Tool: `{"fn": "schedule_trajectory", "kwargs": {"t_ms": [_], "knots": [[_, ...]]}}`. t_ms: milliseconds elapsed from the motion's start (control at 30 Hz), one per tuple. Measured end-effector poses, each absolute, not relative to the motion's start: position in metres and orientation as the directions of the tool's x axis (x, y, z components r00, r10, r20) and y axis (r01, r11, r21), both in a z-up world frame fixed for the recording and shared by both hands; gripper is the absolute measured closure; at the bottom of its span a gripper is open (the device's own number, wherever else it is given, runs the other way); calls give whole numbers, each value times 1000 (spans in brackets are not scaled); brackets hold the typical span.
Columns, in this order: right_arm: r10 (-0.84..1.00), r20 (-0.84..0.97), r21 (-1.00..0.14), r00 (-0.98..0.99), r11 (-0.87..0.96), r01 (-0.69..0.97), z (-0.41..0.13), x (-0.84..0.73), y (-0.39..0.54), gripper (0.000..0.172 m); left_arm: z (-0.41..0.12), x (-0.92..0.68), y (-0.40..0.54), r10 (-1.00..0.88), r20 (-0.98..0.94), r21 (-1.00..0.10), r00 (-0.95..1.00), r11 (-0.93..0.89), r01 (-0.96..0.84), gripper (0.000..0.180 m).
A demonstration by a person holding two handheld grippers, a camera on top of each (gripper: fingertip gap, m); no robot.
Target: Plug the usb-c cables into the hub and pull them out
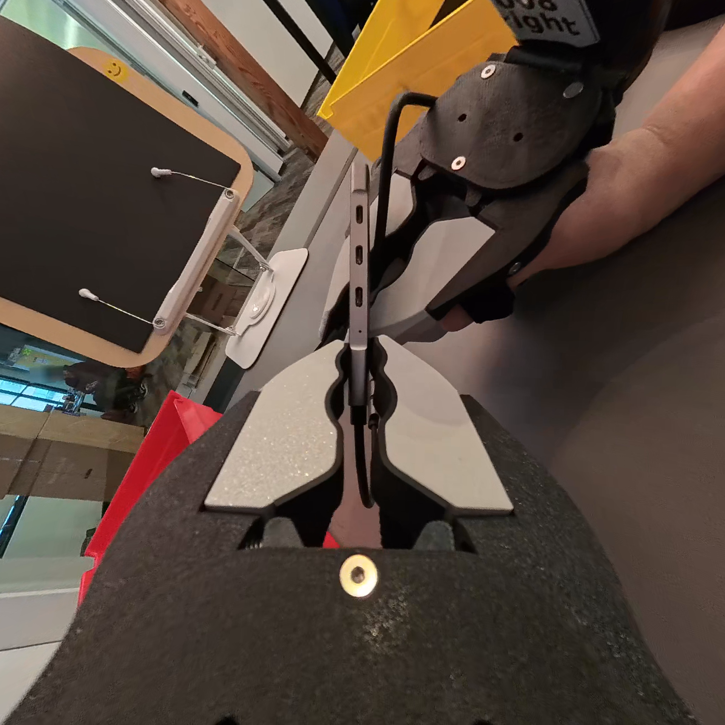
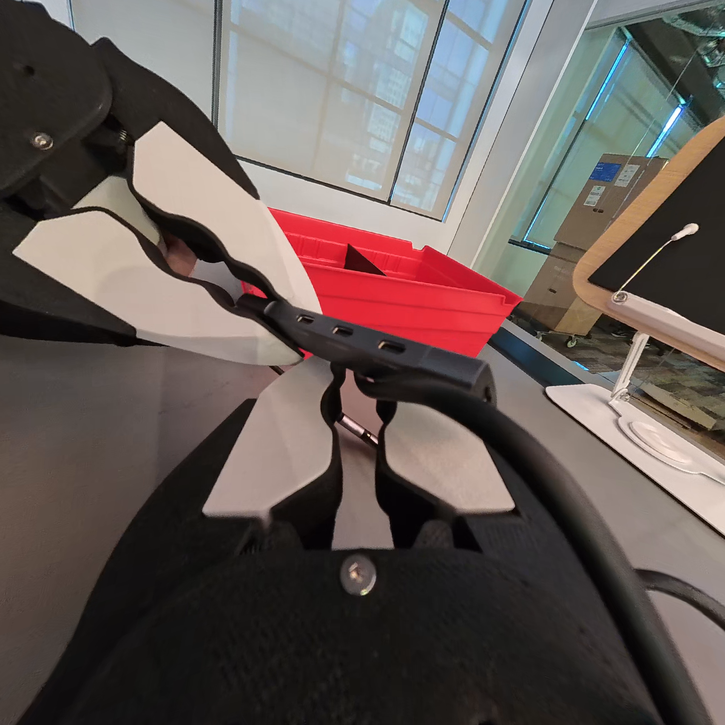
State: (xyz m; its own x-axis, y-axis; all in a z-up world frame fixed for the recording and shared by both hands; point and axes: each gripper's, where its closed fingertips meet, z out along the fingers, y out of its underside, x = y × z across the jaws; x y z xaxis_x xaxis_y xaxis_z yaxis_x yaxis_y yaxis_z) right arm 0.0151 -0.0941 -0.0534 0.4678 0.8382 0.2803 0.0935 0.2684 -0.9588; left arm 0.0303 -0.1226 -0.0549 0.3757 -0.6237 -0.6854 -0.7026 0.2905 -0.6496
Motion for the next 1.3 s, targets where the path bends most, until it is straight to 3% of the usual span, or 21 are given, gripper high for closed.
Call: {"fn": "schedule_trajectory", "kwargs": {"t_ms": [33,300,433,600,767,1033,1300], "knots": [[840,279,-959,466,266,95,-54,15,-94,160,-54,30,-121,-617,-689,-648,381,288,-705,171],[831,241,-969,502,180,167,-63,19,-79,159,-36,14,-97,-512,-741,-617,435,262,-742,171],[843,164,-980,512,80,183,-64,21,-78,159,-32,-5,-68,-484,-710,-639,512,137,-757,171],[778,269,-963,568,194,189,-28,28,-88,159,-28,-14,-50,-432,-681,-685,591,92,-723,171],[733,312,-950,604,258,178,6,43,-89,159,-31,-16,-44,-355,-711,-664,607,55,-746,172],[717,317,-948,621,263,180,-1,45,-82,159,-30,4,-49,-230,-797,-584,559,54,-810,171],[688,296,-952,662,272,142,3,55,-73,159,-24,20,-51,-209,-783,-608,586,60,-792,172]]}}
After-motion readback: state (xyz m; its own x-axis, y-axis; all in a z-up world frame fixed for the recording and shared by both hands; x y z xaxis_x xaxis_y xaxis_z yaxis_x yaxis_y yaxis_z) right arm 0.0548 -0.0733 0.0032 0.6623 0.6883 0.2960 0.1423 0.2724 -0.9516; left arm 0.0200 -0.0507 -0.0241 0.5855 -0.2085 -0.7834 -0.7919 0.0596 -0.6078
